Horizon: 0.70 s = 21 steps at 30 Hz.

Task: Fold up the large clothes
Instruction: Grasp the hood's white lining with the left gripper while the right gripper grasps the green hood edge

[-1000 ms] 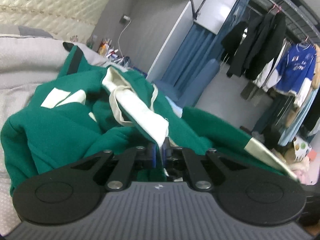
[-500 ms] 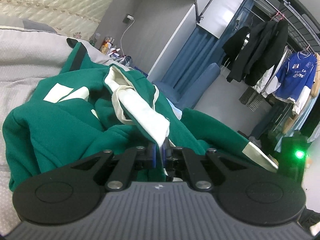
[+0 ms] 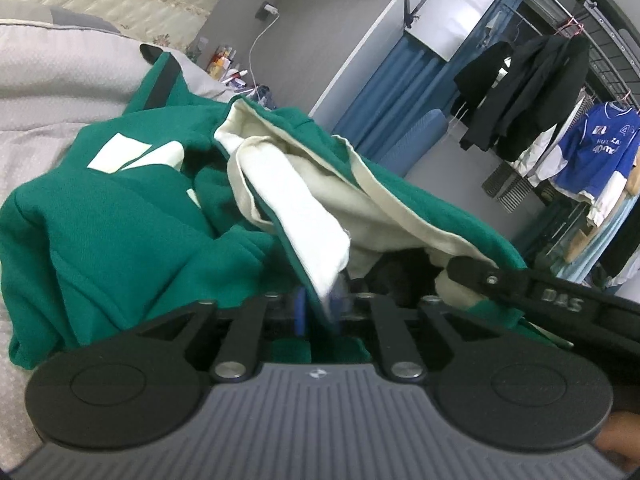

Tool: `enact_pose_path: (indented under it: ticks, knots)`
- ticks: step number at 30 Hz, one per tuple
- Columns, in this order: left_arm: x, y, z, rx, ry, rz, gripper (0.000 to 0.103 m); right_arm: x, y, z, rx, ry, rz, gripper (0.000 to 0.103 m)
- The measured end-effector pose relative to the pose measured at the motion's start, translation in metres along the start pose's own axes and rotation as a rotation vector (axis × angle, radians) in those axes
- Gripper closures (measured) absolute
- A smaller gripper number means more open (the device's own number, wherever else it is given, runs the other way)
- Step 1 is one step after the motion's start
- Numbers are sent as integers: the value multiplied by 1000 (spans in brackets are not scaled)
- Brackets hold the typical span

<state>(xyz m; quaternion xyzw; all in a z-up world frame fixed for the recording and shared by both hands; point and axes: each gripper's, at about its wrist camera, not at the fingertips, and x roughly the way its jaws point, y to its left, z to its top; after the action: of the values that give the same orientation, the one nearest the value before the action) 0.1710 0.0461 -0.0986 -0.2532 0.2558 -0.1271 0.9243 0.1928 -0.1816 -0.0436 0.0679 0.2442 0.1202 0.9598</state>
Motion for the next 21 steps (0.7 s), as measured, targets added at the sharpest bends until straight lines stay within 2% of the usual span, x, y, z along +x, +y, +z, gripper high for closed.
enact_pose_path:
  ticks: [1,3,6,9,12,14,17,19,20,21]
  knots:
    - [0,0,0,2,-3,6,54,0,0,0,5,1,8,90]
    - [1,-1,0,18,-19,21,45,-2,-2,-1,13,8,23,90]
    - [8,-7,1,105,-21,48,45,-6,3,-2,8,18,48,90]
    - [19,-17,-3,248,-27,131,45,-10,11,-7,-21,29,64,90]
    - [32,-17,-7,293,-34,186,45,-8,12,-12,-25,67,70,90]
    - [40,-15,-5,293,-28,216,45,-5,11,-14,-27,92,61,90]
    - [52,-13,-4,320,10,268,52,1,9,-16,-38,120,25,90]
    - [56,-11,-6,361,23,314,68,7,7,-18,-39,148,0,90]
    - [57,-10,-6,370,30,329,69,10,6,-19,-39,164,-13,90]
    - [58,-9,-6,375,38,333,75,13,6,-22,-39,182,-27,89]
